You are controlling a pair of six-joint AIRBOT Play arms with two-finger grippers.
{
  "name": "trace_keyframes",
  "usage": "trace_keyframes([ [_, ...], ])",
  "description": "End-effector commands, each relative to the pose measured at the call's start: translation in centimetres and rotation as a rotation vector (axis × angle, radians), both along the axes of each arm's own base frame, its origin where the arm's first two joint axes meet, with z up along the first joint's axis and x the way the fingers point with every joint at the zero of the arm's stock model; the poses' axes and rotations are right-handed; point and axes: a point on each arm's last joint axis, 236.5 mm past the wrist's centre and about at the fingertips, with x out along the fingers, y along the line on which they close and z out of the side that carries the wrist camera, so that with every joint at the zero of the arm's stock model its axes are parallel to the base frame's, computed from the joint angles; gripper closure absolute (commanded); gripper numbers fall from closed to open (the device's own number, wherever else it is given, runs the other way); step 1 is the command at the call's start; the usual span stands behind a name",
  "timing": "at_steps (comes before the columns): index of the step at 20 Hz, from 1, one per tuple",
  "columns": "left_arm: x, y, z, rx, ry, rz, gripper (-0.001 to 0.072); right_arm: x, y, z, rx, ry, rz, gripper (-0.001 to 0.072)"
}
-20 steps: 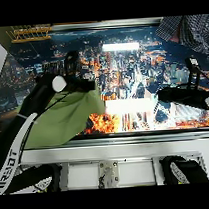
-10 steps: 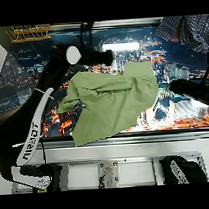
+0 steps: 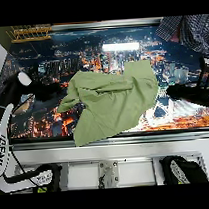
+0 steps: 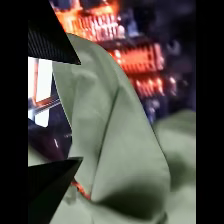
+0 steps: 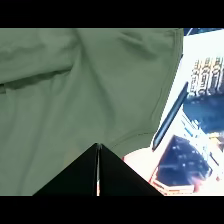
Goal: Fold the clothes and pants, and hang the long-sleeved shirts on hangers.
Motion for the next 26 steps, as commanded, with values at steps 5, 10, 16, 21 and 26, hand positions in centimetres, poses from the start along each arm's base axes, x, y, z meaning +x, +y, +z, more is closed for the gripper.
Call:
trace_keyframes([
  [5, -4.1, 0.4, -8.7, -0.185, 0.155, 0.040, 0.0083, -0.5, 3.8, -2.5, 0.011, 0.085, 0.118, 0.0696],
  [10, -2.3, -0.7, -8.7, -0.156, 0.097, 0.011, 0.0085, -1.2, 5.2, -3.9, 0.003, 0.124, 0.166, 0.0696],
  [16, 0.4, -1.8, -5.2, -0.147, 0.018, -0.050, 0.0700, -5.5, 4.0, -11.4, 0.074, 0.396, -0.026, 0.0649],
  [21, -0.2, -0.9, -2.2, -0.092, -0.084, -0.050, 0.0700, -8.7, 7.3, -18.9, 0.250, 0.636, -0.097, 0.0103],
  [26, -2.6, -1.0, -1.6, -0.081, -0.102, -0.046, 0.0700, -6.6, 12.4, -21.3, 0.334, 0.628, -0.017, 0.0137],
])
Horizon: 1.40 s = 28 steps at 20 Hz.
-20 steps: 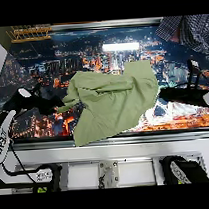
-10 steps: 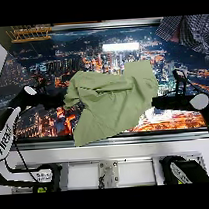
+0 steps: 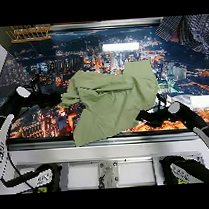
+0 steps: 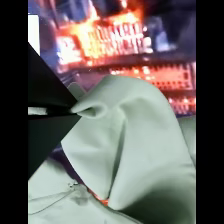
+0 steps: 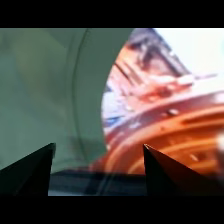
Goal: Fold the clothes and pants, and hang the long-sleeved shirts on hangers.
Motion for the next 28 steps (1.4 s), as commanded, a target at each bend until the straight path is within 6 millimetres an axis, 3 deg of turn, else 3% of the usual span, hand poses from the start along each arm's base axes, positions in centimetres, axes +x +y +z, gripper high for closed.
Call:
trace_keyframes([
  [1, -1.3, 0.0, 0.7, 0.011, -0.024, 0.001, 0.0699, 1.6, 3.0, -1.4, 0.061, -0.025, 0.023, 0.0254],
  [4, -2.5, 0.0, 1.9, 0.026, -0.044, -0.015, 0.0700, 5.1, 2.5, 0.4, 0.015, -0.134, 0.095, 0.0695],
  [6, -3.8, -1.0, 3.0, 0.025, -0.061, -0.050, 0.0700, 9.9, -1.2, 3.5, -0.119, -0.249, 0.128, 0.0697],
  [9, -6.7, -3.3, 3.5, 0.026, -0.091, -0.112, 0.0700, 16.5, -10.1, 10.8, -0.378, -0.393, 0.073, 0.0696],
  [10, -7.6, -4.0, 3.2, 0.028, -0.097, -0.133, 0.0700, 17.9, -12.0, 13.1, -0.408, -0.437, 0.043, 0.0679],
  [11, -8.3, -4.7, 2.9, 0.030, -0.107, -0.151, 0.0700, 18.4, -13.4, 14.7, -0.410, -0.452, 0.008, 0.0545],
  [12, -9.1, -5.5, 2.4, 0.032, -0.113, -0.172, 0.0700, 18.0, -14.7, 15.6, -0.412, -0.437, -0.014, 0.0328],
  [13, -9.9, -6.0, 2.0, 0.032, -0.113, -0.189, 0.0700, 16.9, -15.7, 15.4, -0.419, -0.405, -0.002, 0.0181],
  [15, -11.0, -6.8, 1.4, 0.031, -0.100, -0.220, 0.0700, 13.4, -16.6, 13.3, -0.416, -0.296, 0.066, 0.0181],
  [16, -11.3, -7.0, 1.2, 0.030, -0.092, -0.231, 0.0700, 11.3, -16.6, 11.8, -0.397, -0.227, 0.076, 0.0182],
  [18, -11.4, -7.5, 1.3, 0.029, -0.095, -0.245, 0.0700, 7.4, -14.5, 8.1, -0.315, -0.106, 0.094, 0.0181],
  [20, -11.0, -7.6, 1.4, 0.032, -0.115, -0.242, 0.0700, 5.3, -9.9, 5.0, -0.131, -0.067, 0.075, 0.0181],
  [23, -10.7, -7.5, 1.5, 0.035, -0.126, -0.236, 0.0700, 4.0, -4.6, 1.6, 0.049, -0.082, -0.014, 0.0182],
  [25, -10.5, -7.4, 1.5, 0.036, -0.133, -0.233, 0.0700, 3.4, -2.7, 0.1, 0.074, -0.074, -0.030, 0.0182],
  [28, -10.4, -7.4, 1.6, 0.037, -0.137, -0.231, 0.0700, 3.8, -0.2, -0.5, 0.063, -0.105, 0.011, 0.0183],
])
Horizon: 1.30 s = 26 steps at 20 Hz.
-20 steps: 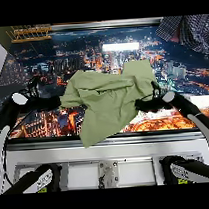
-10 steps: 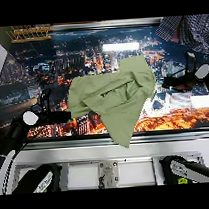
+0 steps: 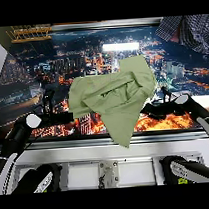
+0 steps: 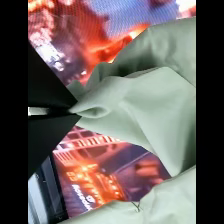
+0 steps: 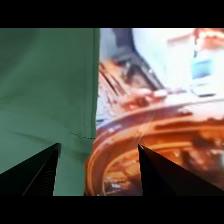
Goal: Fold the clothes and pants, and hang the long-sleeved shirts on hangers.
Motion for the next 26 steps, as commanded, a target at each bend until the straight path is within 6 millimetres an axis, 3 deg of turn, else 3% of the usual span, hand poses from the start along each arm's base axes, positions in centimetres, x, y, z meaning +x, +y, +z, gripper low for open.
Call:
trace_keyframes([
  [1, 0.3, 0.0, 0.1, 0.000, -0.012, 0.005, 0.0700, 0.6, 3.3, -1.0, 0.031, -0.045, -0.018, 0.0183],
  [3, 0.4, 0.1, 0.1, 0.001, -0.016, 0.007, 0.0700, 1.3, 4.9, -0.9, 0.050, -0.073, -0.034, 0.0194],
  [8, 1.2, 0.6, 0.6, 0.002, -0.043, 0.030, 0.0700, 3.0, 7.3, 0.6, 0.060, -0.164, -0.009, 0.0683],
  [10, 2.7, 3.1, 2.7, 0.045, -0.066, 0.058, 0.0700, 5.4, 6.0, 4.5, 0.019, -0.275, 0.074, 0.0697],
  [12, 5.1, 7.4, 8.2, 0.107, -0.144, 0.121, 0.0700, 8.8, 2.4, 11.7, -0.096, -0.441, 0.153, 0.0697],
  [13, 6.3, 9.2, 12.1, 0.116, -0.224, 0.166, 0.0700, 10.1, 0.3, 16.2, -0.161, -0.530, 0.171, 0.0697],
  [15, 7.8, 11.8, 22.2, 0.122, -0.452, 0.252, 0.0700, 11.5, -3.6, 27.0, -0.289, -0.730, 0.159, 0.0698],
  [17, 6.7, 11.9, 32.5, 0.098, -0.697, 0.289, 0.0700, 10.5, -5.7, 38.1, -0.380, -0.955, 0.108, 0.0698],
  [18, 5.1, 11.3, 37.3, 0.087, -0.815, 0.289, 0.0700, 9.3, -6.0, 42.7, -0.410, -1.057, 0.084, 0.0697],
  [20, 1.2, 9.7, 44.7, 0.064, -1.017, 0.279, 0.0700, 5.9, -5.7, 49.9, -0.451, -1.227, 0.056, 0.0697],
  [23, -5.0, 8.1, 51.4, 0.065, -1.239, 0.267, 0.0700, 0.9, -5.0, 55.6, -0.484, -1.388, 0.027, 0.0697],
  [26, -9.3, 7.3, 54.3, 0.061, -1.368, 0.270, 0.0700, -2.7, -4.6, 58.0, -0.500, -1.468, 0.006, 0.0697],
])
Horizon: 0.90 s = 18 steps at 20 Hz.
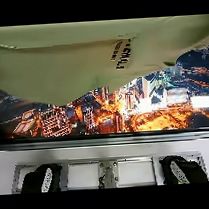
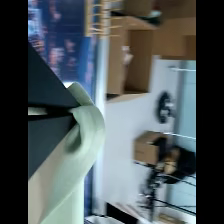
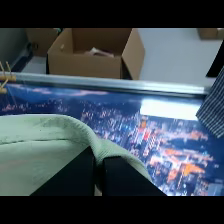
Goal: Fold the clothes and pants, and hang the long-sleeved shirts on hangers.
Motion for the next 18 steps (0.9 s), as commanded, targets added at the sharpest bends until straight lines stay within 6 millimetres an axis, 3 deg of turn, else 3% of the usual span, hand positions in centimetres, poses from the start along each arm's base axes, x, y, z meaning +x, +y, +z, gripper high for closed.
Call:
trace_keyframes([
  [1, -5.6, -1.2, 4.4, 0.010, -0.174, -0.001, 0.0700, -4.7, 0.4, 4.0, -0.004, -0.123, -0.016, 0.0697],
  [4, -5.1, -1.1, 4.1, -0.014, -0.154, -0.006, 0.0700, -5.3, 0.1, 4.3, 0.027, -0.126, -0.032, 0.0697],
  [7, -0.3, -0.4, 0.9, -0.038, -0.003, -0.019, 0.0700, -3.1, -0.1, 2.8, 0.088, -0.057, -0.033, 0.0697],
  [9, 4.6, 0.3, -3.1, -0.064, 0.159, -0.032, 0.0700, 0.3, -0.4, 0.0, 0.114, 0.049, -0.027, 0.0697],
  [11, 9.7, 0.8, -7.4, -0.108, 0.310, -0.059, 0.0700, 4.7, -0.8, -4.2, 0.132, 0.182, -0.023, 0.0698],
  [14, 18.2, 1.1, -15.4, -0.191, 0.518, -0.103, 0.0700, 12.1, -1.7, -12.5, 0.158, 0.395, -0.027, 0.0697],
  [18, 28.3, -1.0, -25.4, -0.173, 0.610, -0.129, 0.0700, 20.5, -2.9, -24.0, 0.186, 0.581, -0.055, 0.0696],
])
